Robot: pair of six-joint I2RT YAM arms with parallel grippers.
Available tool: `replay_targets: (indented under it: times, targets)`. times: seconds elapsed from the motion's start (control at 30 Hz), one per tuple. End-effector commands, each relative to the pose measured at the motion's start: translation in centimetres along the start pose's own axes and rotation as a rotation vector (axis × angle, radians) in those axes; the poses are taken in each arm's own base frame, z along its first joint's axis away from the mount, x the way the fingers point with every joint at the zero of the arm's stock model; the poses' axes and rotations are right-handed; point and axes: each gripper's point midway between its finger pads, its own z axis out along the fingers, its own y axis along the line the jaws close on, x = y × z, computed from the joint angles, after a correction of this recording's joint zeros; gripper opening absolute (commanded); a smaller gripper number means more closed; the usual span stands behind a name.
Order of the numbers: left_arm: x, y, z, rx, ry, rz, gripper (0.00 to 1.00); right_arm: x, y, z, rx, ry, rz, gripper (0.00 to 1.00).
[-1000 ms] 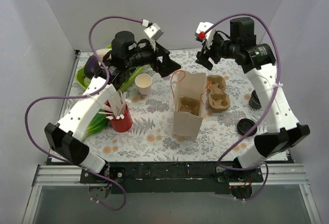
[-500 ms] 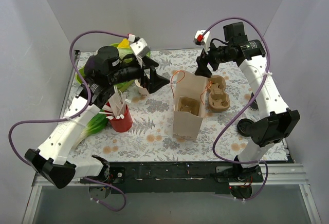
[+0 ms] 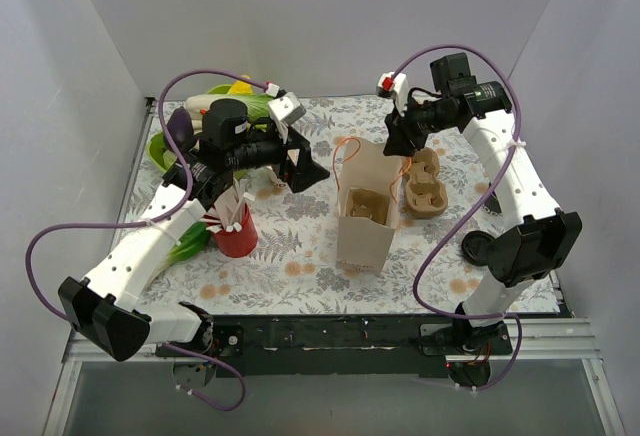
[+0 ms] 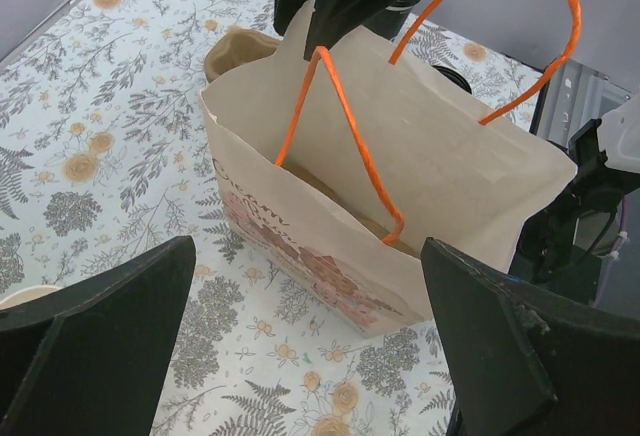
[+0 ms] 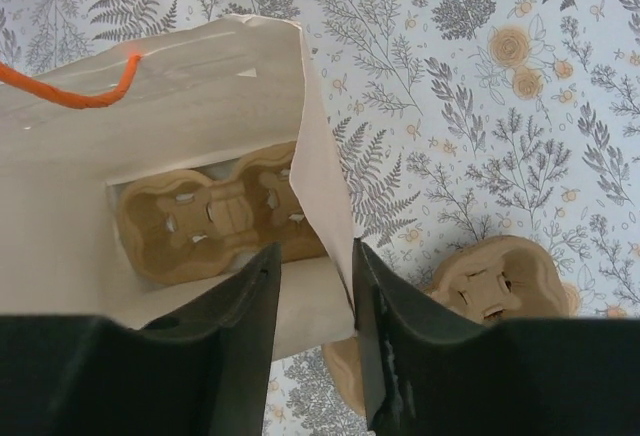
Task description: Pack the takeout coffee
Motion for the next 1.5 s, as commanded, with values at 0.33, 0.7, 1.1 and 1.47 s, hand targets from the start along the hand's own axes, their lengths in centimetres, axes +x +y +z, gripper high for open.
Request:
replay_targets:
  times: [0.33, 0.7, 1.1, 1.47]
  targets:
    - [-3.9, -0.7, 0.4, 0.064, -0.098, 0.068, 0.98, 1.6, 1.5, -3.2, 0.259, -0.011, 0.499, 0.01]
    - [-2.1, -0.4, 3.3, 0.11, -0.041, -0.121, 0.98, 2.0, 1.0, -3.6, 0.331, -0.035, 0.643, 0.01]
    - [-0.5, 0.7, 3.9, -0.047, 0.006, -0.262, 0.98, 1.9, -1.0, -3.4, 0.364, -0.062, 0.745, 0.01]
    - [-1.0, -1.4, 1.7, 0.069, -0.042, -0.152, 0.98, 3.7, -1.2, -4.9, 0.448, -0.08, 0.899, 0.01]
